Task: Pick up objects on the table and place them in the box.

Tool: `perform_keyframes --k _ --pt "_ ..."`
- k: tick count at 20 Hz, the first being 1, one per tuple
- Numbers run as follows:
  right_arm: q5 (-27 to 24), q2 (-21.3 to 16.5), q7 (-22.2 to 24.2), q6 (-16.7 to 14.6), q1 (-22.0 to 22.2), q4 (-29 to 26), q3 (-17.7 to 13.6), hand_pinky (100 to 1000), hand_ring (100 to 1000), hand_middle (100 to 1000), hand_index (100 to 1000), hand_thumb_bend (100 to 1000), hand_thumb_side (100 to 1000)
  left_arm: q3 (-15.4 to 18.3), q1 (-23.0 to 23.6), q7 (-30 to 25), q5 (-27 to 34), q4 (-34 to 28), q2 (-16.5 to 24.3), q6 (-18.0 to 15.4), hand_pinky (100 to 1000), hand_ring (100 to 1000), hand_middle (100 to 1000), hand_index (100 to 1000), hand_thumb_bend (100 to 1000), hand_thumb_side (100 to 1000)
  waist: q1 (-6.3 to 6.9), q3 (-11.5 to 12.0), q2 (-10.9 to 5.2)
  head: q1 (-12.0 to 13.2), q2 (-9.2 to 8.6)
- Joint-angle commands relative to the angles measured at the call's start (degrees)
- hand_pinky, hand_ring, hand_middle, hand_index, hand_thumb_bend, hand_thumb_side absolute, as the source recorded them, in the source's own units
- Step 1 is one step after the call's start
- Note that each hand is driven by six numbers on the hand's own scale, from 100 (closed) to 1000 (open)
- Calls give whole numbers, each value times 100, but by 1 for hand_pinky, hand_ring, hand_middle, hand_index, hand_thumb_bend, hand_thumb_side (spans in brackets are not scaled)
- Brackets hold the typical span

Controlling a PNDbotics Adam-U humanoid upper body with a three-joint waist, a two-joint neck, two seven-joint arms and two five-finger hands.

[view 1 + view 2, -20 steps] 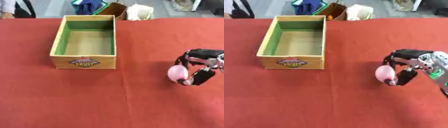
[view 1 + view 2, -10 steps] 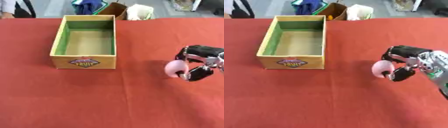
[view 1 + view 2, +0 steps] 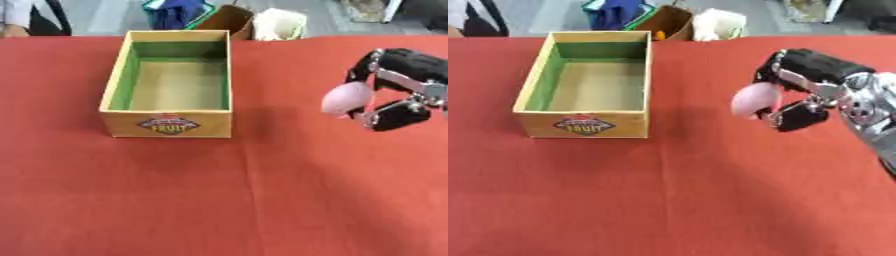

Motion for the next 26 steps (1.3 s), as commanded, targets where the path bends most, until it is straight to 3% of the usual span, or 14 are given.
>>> perform_keyframes --k 1,6,14,21,26 --pt "-60 -123 -102 99 -381 -68 -22 541 647 438 486 100 100 -40 -31 -31 -4 -111 90 1 553 516 441 596 100 648 -1 16 -118 -58 -7" --pt "-119 280 -78 212 -1256 169 191 530 628 426 479 100 100 -75 -12 -73 25 -111 79 8 553 516 440 595 100 649 12 86 -144 -138 1" --pt "73 1299 31 246 -2537 951 522 513 543 419 480 100 100 -109 46 -119 74 -111 52 24 553 516 440 595 100 649 43 182 -184 -244 43" --pt "598 2115 -204 401 -3180 1944 735 488 523 415 482 100 104 -151 57 -165 115 -111 16 34 554 516 440 595 100 649 44 298 -214 -374 40" --pt "1100 2675 -712 463 -3489 2929 936 515 518 414 482 100 124 -187 60 -204 152 -111 2 33 554 516 440 595 100 648 44 361 -225 -465 37"
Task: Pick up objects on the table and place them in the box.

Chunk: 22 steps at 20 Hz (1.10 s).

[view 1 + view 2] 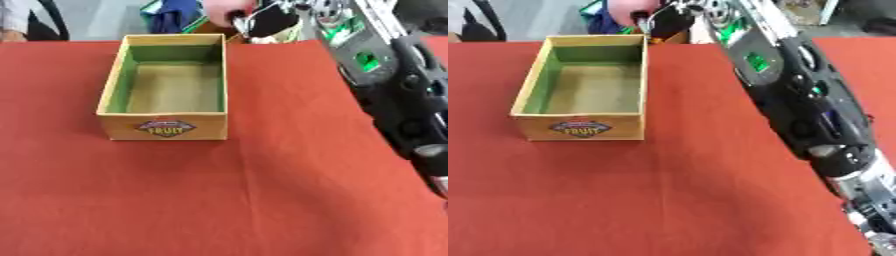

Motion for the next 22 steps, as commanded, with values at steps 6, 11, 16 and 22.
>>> perform_keyframes --k 6,11,16,22 --pt "703 756 -866 -49 -460 1386 125 521 516 413 482 100 124 -72 -28 -87 77 -111 -4 -9 554 516 440 594 100 647 3 66 -102 -202 63" --pt "1012 1095 -1137 -139 -564 2071 83 529 526 425 493 100 133 -95 -29 -118 108 -111 -18 -11 555 515 439 594 100 647 -16 127 -62 -365 174" --pt "1334 1341 -1336 -198 -588 2722 -88 537 560 434 506 100 125 -107 -43 -134 133 -111 -27 -15 556 515 439 593 100 646 -40 184 -13 -443 159" --pt "1445 1508 -1236 -383 -616 3106 -148 555 615 515 696 100 210 -133 -67 -165 162 -111 -38 -22 557 515 438 593 100 646 -63 248 38 -495 78"
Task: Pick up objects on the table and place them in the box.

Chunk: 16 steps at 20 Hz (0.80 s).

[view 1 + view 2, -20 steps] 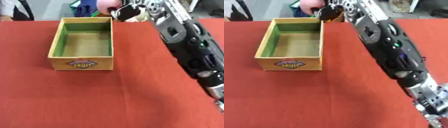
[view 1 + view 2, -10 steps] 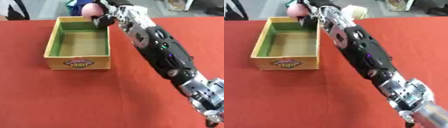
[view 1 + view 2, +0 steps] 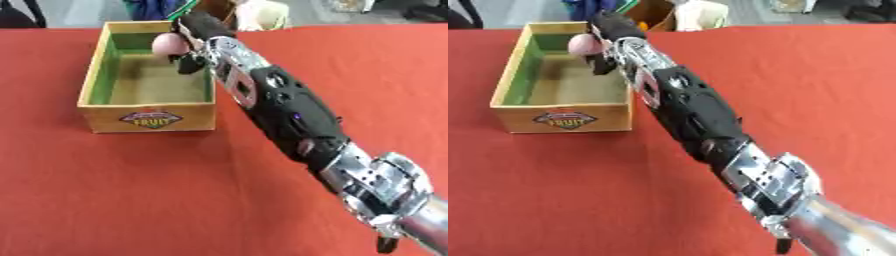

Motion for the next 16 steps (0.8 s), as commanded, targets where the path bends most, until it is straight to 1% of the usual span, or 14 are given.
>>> perform_keyframes --k 1,3,4,5,6,7,8,10,11,13,16 --pt "137 28 129 -124 -187 95 -46 561 632 545 738 100 232 -35 -61 -34 31 -111 12 -10 557 515 438 593 100 646 12 24 -91 -34 -66" --pt "241 53 298 -210 -193 150 -36 590 682 613 815 100 280 -36 -63 -38 36 -111 11 -11 557 515 438 593 100 646 10 29 -87 -39 -75" --pt "290 66 390 -250 -192 174 -37 608 708 650 852 100 319 -37 -65 -39 39 -111 11 -12 557 515 438 593 100 646 9 30 -86 -41 -81" --pt "333 78 484 -285 -190 196 -39 620 722 669 860 108 345 -38 -65 -42 40 -111 10 -12 557 515 438 593 100 646 8 30 -86 -42 -87" --pt "375 86 573 -313 -189 210 -44 633 737 693 867 166 376 -38 -64 -42 42 -111 9 -12 557 515 438 593 100 646 8 30 -87 -41 -92" --pt "413 89 642 -332 -188 217 -50 649 756 726 878 266 417 -36 -64 -42 42 -111 10 -12 557 515 438 593 100 646 9 30 -89 -39 -96" --pt "443 90 690 -346 -188 213 -60 654 760 742 892 330 436 -36 -64 -43 42 -111 10 -12 557 515 438 593 100 646 9 29 -92 -34 -98" --pt "446 90 664 -387 -191 167 -92 661 764 758 936 487 451 -38 -63 -44 44 -111 8 -10 557 515 438 593 100 646 12 23 -98 -19 -107" --pt "416 86 601 -413 -190 141 -109 674 778 775 958 539 447 -43 -66 -48 48 -111 5 -9 557 515 439 593 100 646 14 17 -100 -3 -118" --pt "349 67 547 -453 -191 143 -123 694 801 794 976 573 437 -56 -75 -64 51 -111 2 -12 557 515 439 593 100 646 15 5 -107 29 -128" --pt "241 15 559 -464 -204 94 -154 699 808 798 986 608 441 -54 -81 -67 52 -111 2 -14 557 515 439 593 100 646 21 -13 -115 64 -152"
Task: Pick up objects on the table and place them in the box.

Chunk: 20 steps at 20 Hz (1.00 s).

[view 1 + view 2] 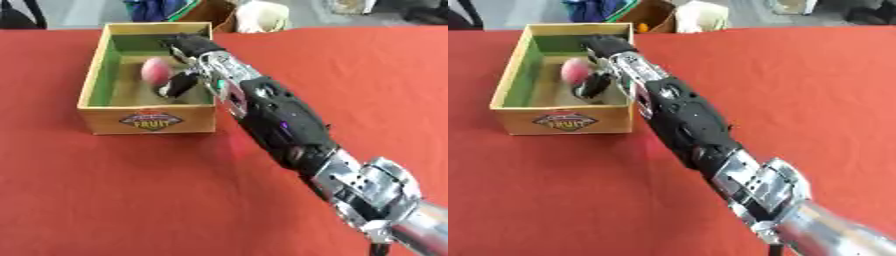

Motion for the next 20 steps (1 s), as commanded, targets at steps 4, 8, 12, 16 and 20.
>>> perform_keyframes --k 4,8,12,16,20 --pt "-390 -291 61 -5 -166 -493 -65 694 803 790 982 609 454 -10 -60 -15 -3 -111 45 -10 556 515 439 593 100 646 38 -20 -144 65 -102" --pt "-543 -387 100 51 -192 -683 -52 661 772 763 969 560 485 0 -59 -5 -13 -111 47 -13 556 515 440 594 100 647 42 -58 -166 123 -98" --pt "-862 -872 -199 -245 -228 -1196 -202 635 740 741 946 525 505 36 -62 29 -46 -111 60 -18 556 515 440 593 100 647 66 -167 -179 224 -6" --pt "-1232 -1190 -567 -613 78 -1797 -437 614 720 706 923 523 498 52 -54 53 -61 -111 68 -13 556 516 440 593 100 649 102 -251 -169 313 47" --pt "-1575 -1523 -910 -949 544 -2354 -614 610 718 695 909 505 526 68 -58 64 -77 -111 73 -24 556 516 440 593 100 656 118 -331 -147 405 62"
